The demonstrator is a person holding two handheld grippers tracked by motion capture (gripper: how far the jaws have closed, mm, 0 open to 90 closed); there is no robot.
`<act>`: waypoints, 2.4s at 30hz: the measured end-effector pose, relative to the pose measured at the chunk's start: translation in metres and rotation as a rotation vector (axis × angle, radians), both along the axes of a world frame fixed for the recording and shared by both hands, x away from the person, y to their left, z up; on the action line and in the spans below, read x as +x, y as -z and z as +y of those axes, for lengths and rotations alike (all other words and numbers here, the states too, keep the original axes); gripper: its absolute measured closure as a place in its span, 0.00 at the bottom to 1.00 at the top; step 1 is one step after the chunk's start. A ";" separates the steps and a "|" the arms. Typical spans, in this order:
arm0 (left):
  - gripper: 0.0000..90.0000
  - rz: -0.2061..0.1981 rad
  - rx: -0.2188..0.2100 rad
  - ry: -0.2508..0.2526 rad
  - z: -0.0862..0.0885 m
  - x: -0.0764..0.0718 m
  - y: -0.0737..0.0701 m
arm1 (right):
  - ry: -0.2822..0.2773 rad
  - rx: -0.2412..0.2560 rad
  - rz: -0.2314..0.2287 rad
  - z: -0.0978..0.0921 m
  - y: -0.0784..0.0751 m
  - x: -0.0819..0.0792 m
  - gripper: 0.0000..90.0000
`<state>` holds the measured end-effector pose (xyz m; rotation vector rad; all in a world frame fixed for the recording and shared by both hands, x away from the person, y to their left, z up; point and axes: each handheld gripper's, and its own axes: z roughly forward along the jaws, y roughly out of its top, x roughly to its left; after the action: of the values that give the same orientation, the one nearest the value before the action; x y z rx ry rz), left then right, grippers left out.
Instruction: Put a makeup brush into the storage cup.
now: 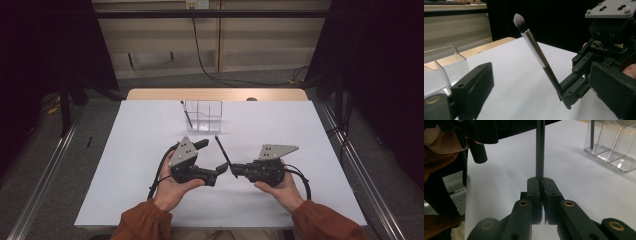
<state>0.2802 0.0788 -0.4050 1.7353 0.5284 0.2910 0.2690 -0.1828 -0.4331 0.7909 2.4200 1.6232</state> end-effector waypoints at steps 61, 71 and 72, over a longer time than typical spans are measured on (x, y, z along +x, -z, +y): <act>0.93 0.100 -0.066 0.068 -0.007 -0.009 0.000 | -0.041 -0.003 0.025 0.012 0.010 -0.006 0.89; 0.93 0.100 -0.064 0.053 -0.005 -0.007 0.000 | -0.031 0.006 0.035 0.010 0.009 -0.005 0.68; 0.93 0.099 -0.063 0.048 -0.004 -0.006 0.000 | -0.027 0.009 0.035 0.010 0.009 -0.005 0.64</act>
<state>0.2738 0.0746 -0.4054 1.7051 0.5609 0.1534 0.2642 -0.1732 -0.4422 0.7985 2.4590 1.6450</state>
